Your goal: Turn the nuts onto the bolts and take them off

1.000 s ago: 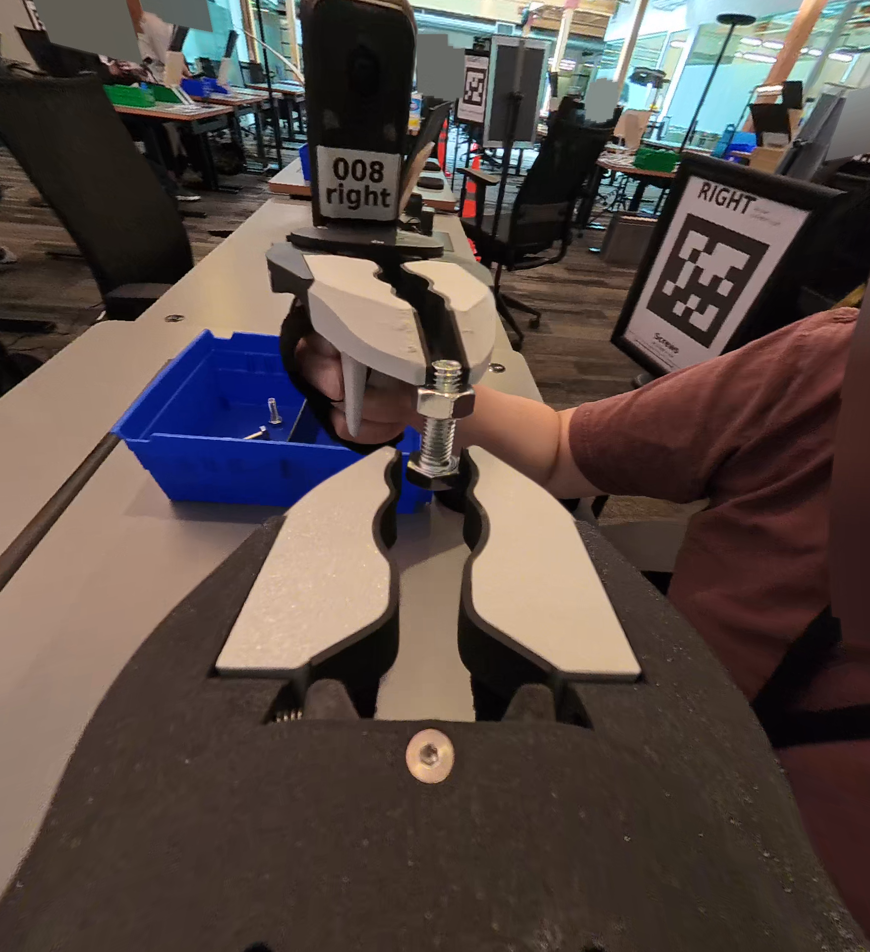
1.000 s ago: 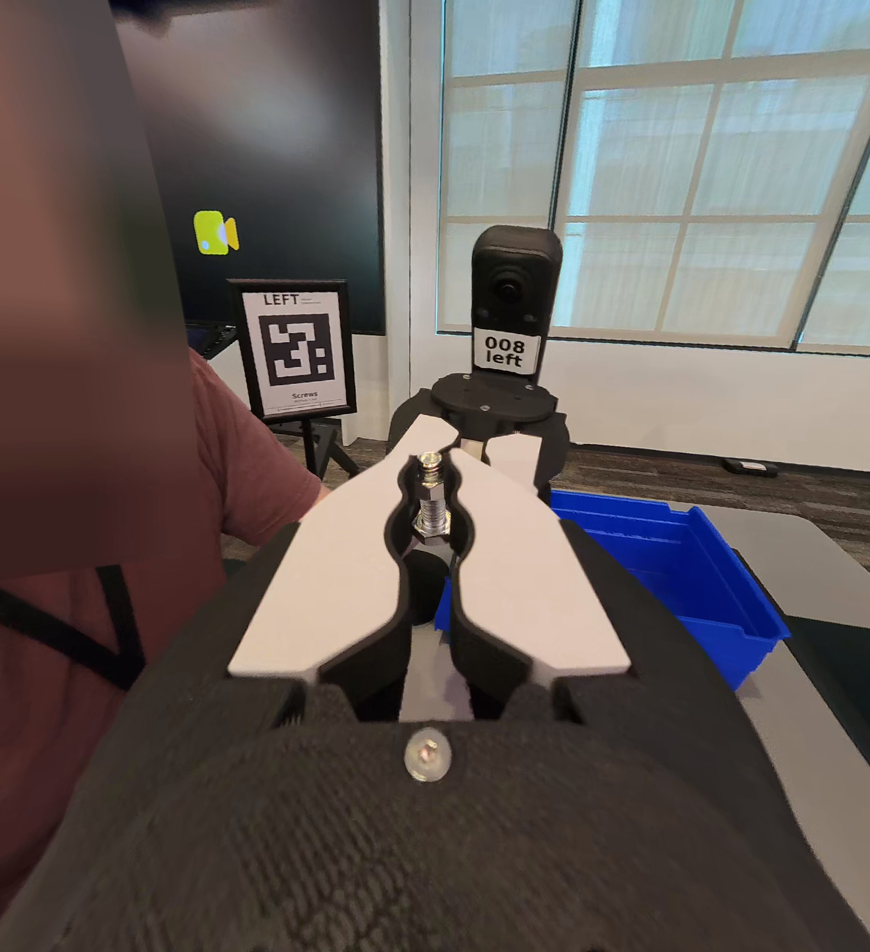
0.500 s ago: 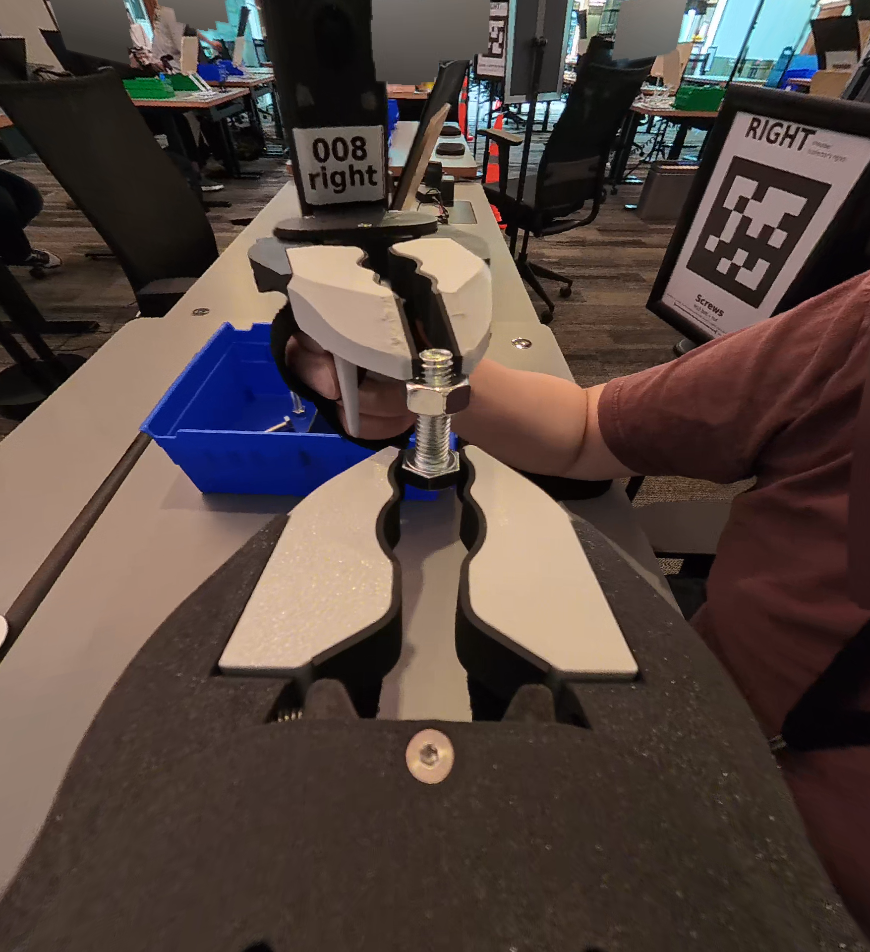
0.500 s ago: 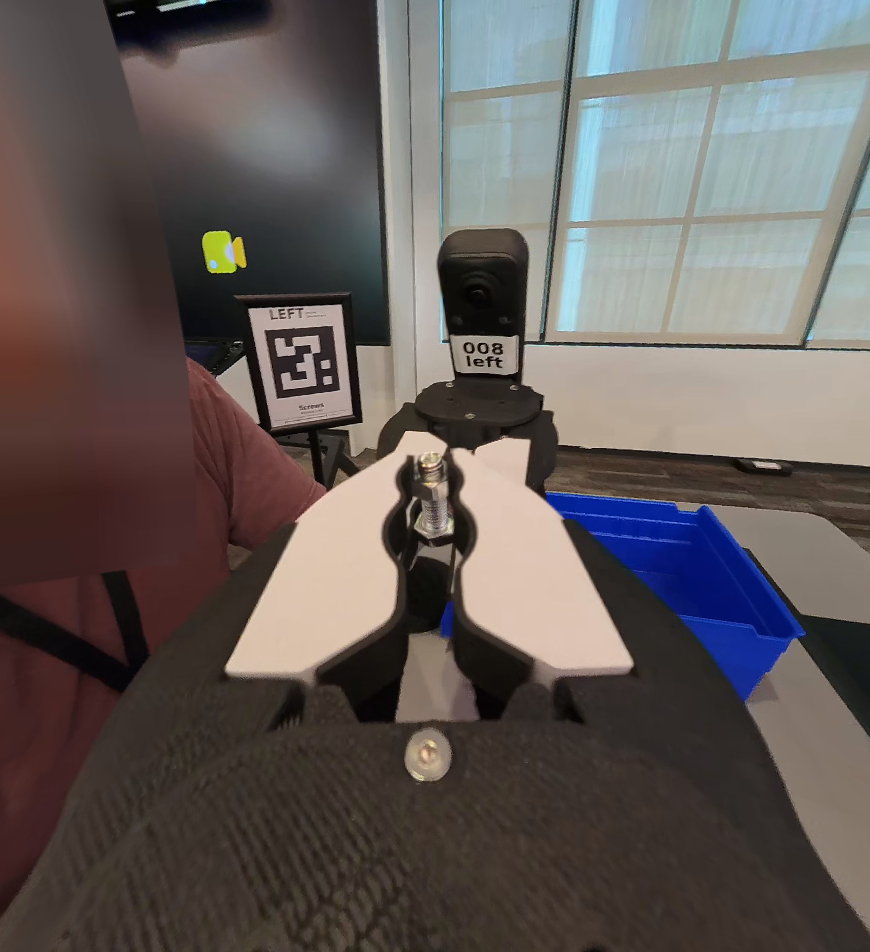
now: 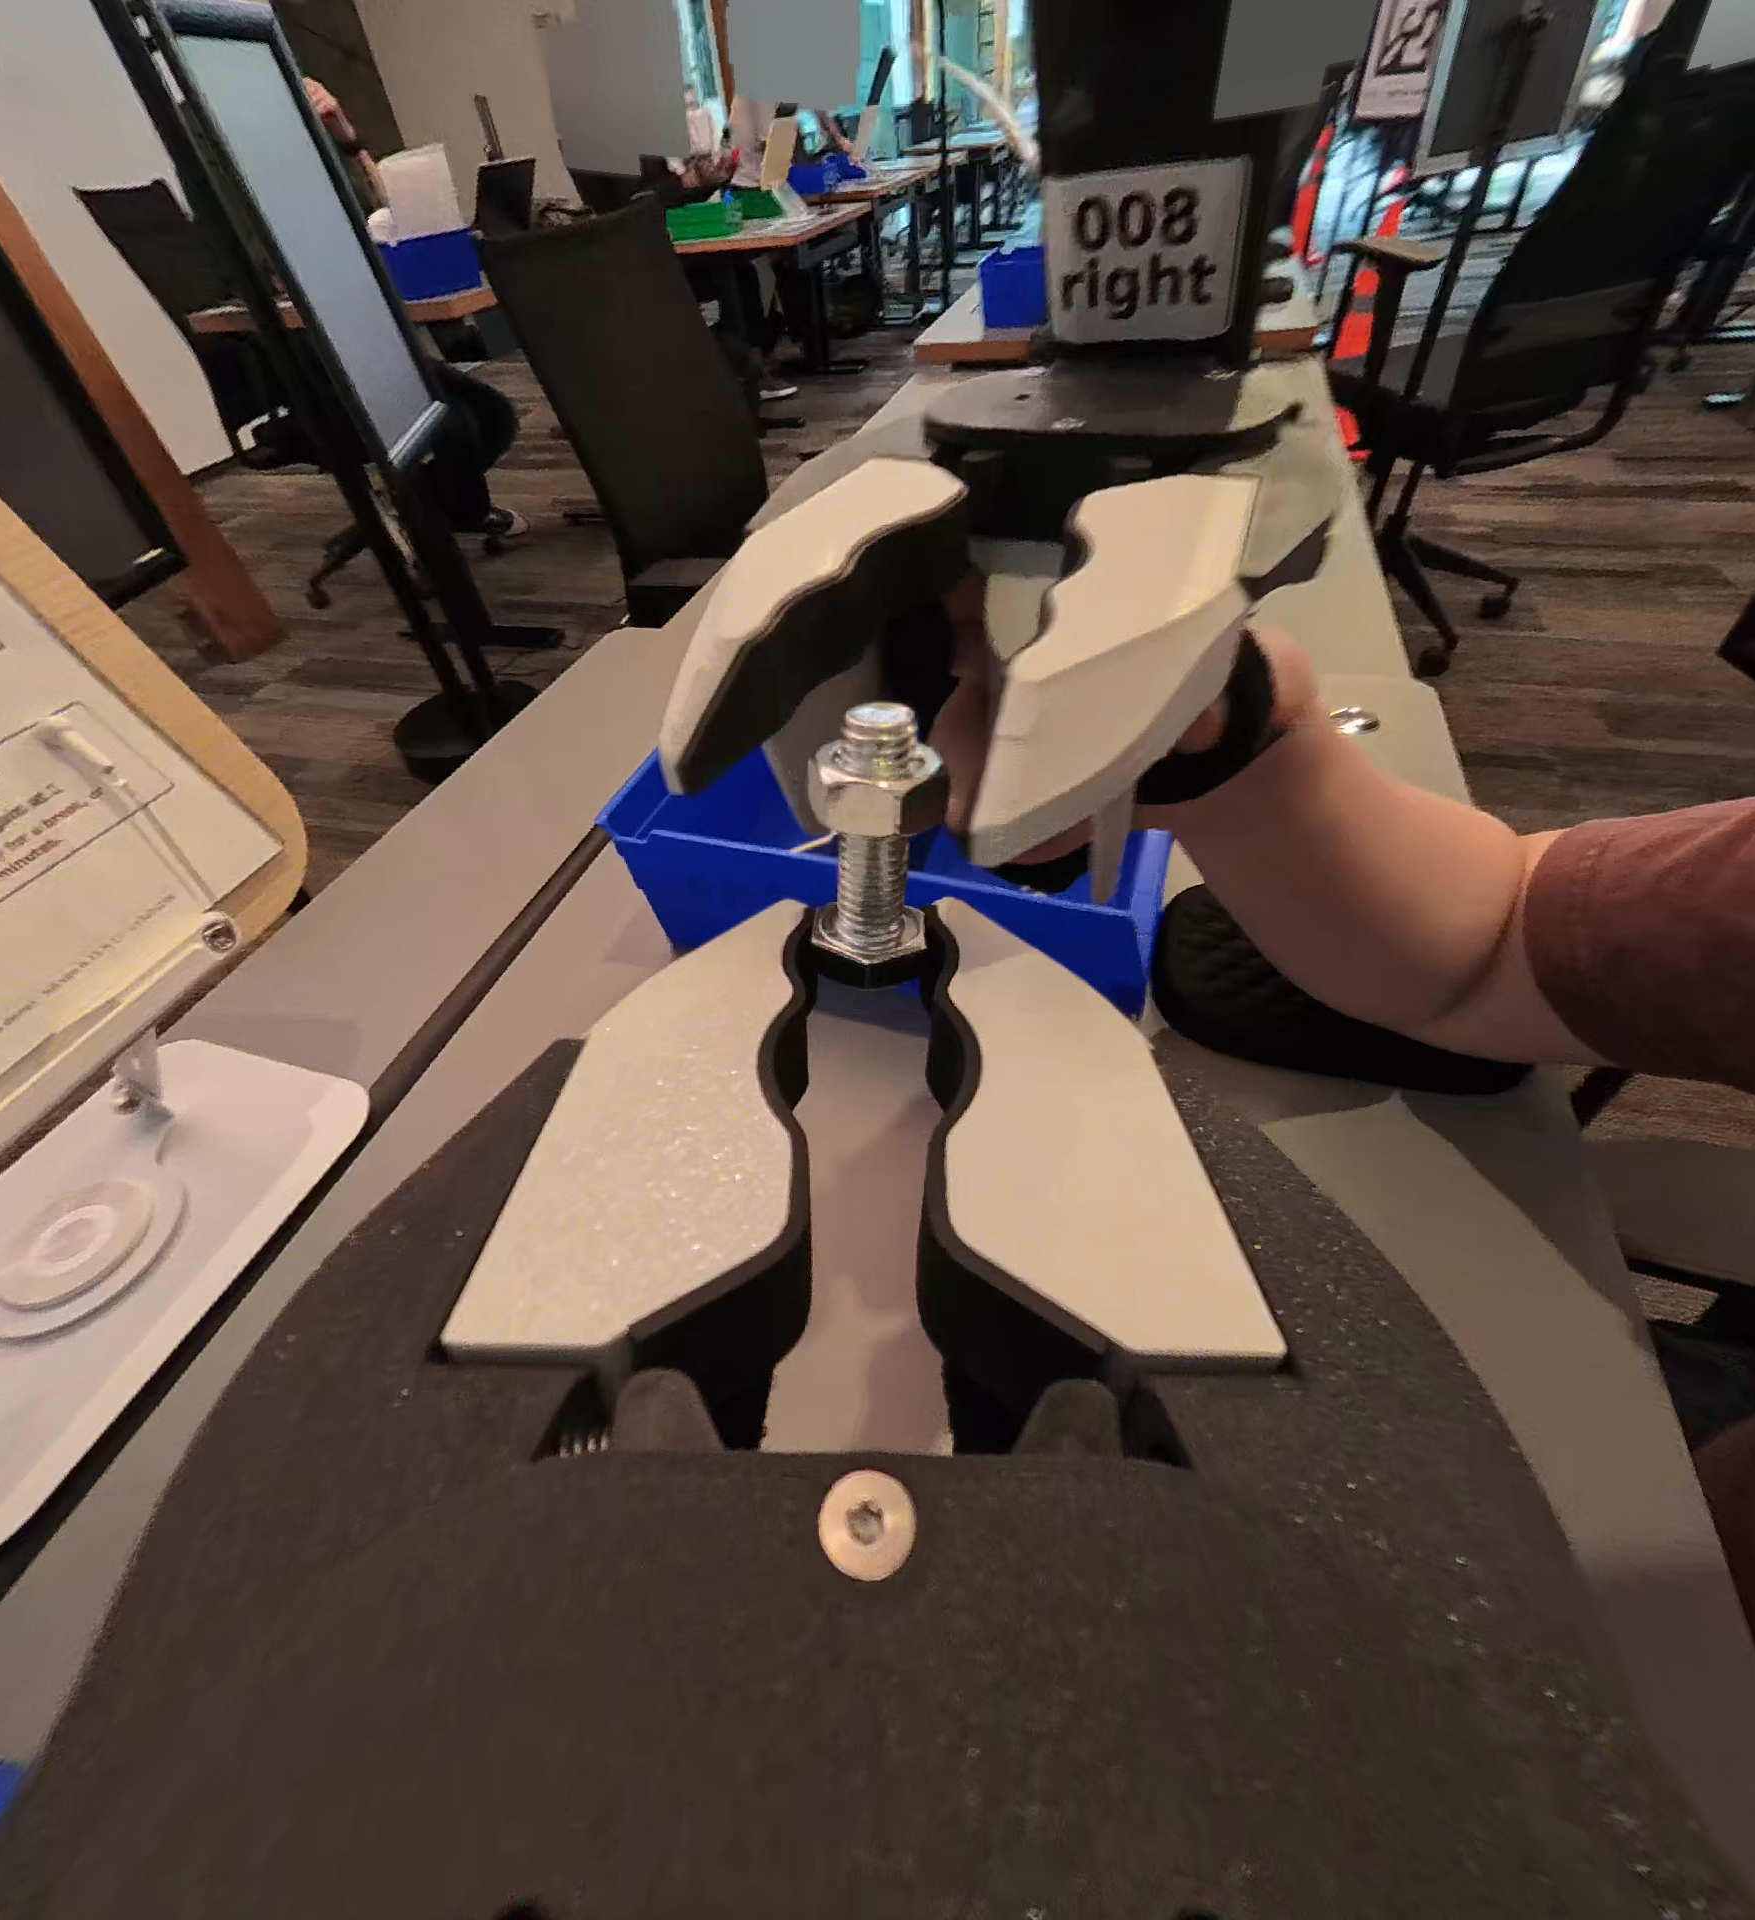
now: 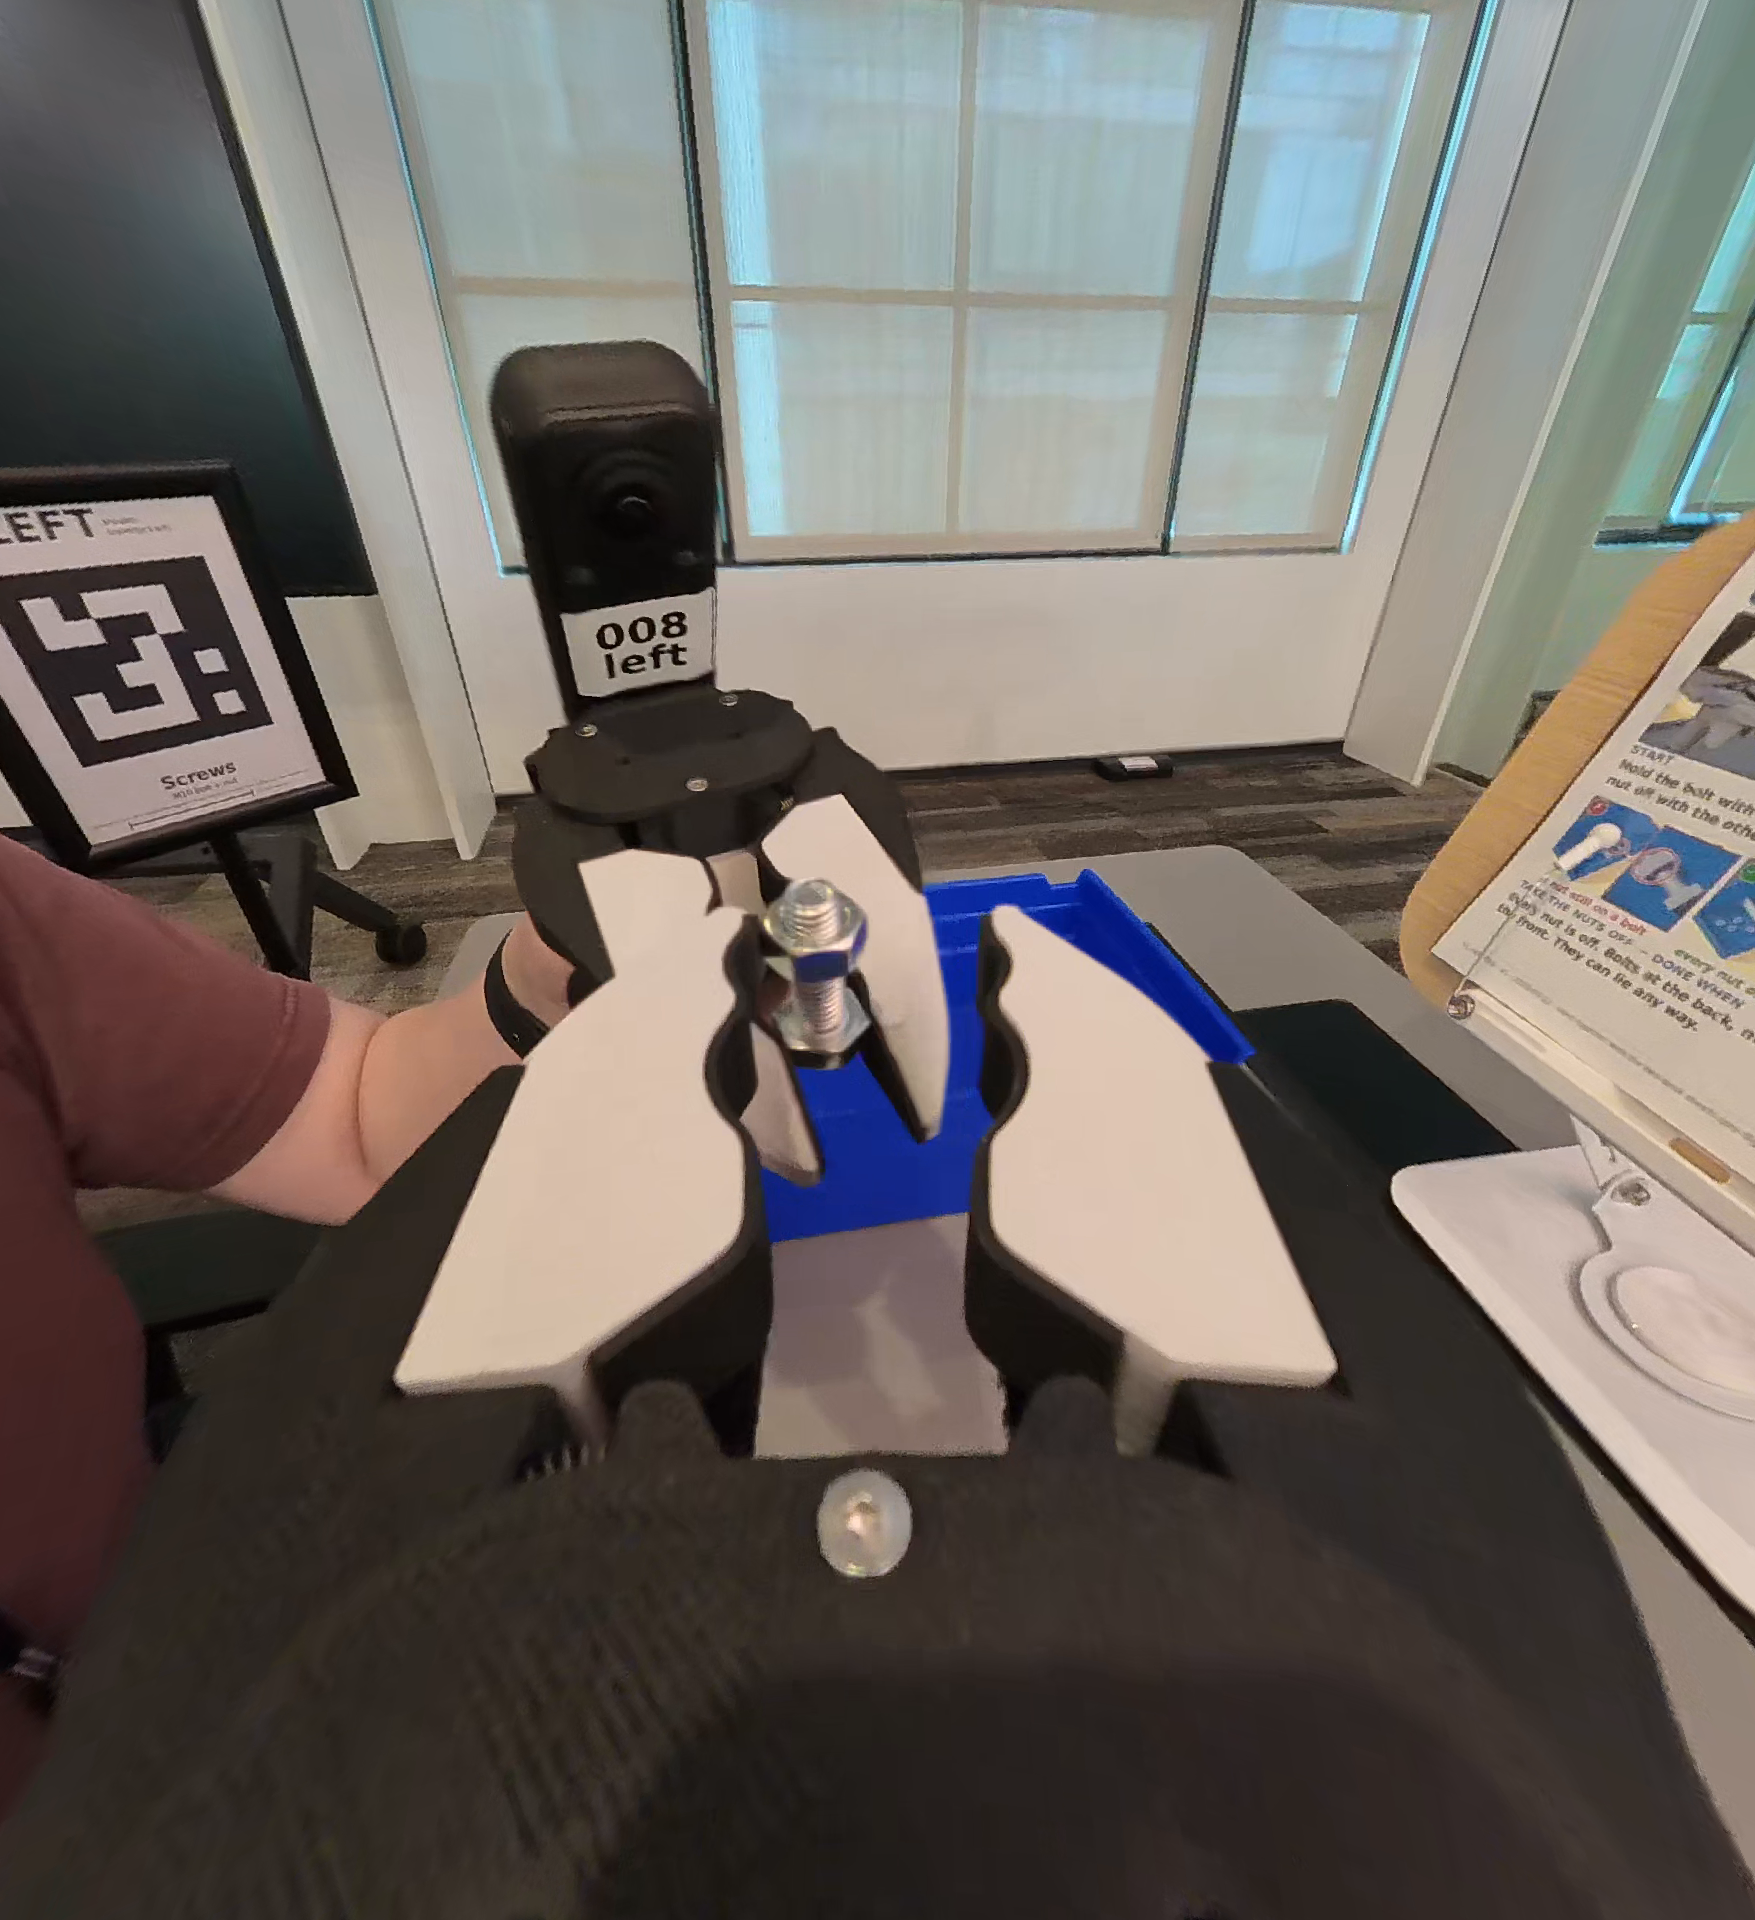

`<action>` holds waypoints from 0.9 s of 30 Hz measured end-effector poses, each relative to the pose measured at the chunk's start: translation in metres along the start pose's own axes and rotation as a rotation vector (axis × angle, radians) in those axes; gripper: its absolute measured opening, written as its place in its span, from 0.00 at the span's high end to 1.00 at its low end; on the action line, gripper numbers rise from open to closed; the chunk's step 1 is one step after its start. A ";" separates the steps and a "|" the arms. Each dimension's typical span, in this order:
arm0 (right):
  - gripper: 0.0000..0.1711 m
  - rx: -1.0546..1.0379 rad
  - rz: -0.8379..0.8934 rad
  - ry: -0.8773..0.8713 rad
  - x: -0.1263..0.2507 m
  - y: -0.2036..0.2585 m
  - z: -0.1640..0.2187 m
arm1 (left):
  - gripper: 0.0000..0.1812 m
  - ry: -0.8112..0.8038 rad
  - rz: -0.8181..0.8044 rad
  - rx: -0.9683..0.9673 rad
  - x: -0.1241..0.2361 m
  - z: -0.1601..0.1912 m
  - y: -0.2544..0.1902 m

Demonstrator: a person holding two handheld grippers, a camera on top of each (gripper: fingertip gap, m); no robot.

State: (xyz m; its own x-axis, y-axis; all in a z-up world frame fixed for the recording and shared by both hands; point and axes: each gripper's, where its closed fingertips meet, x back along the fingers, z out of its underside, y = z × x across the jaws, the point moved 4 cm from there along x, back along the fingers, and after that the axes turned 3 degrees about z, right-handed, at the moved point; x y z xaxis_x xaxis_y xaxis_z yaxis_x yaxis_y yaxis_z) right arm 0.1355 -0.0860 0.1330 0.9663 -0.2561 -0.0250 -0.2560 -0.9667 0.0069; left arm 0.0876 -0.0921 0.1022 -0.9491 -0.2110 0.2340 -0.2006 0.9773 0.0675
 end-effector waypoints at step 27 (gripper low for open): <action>0.79 -0.102 -0.310 -0.141 0.016 0.006 -0.006 | 0.90 -0.101 0.294 0.045 0.008 -0.015 -0.033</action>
State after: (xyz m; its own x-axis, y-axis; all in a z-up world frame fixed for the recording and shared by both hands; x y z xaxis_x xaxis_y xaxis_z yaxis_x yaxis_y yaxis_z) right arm 0.1491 -0.0961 0.1391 0.9827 0.0451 -0.1794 0.0598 -0.9952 0.0773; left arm 0.0900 -0.1262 0.1166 -0.9869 0.0813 0.1391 0.0775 0.9965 -0.0321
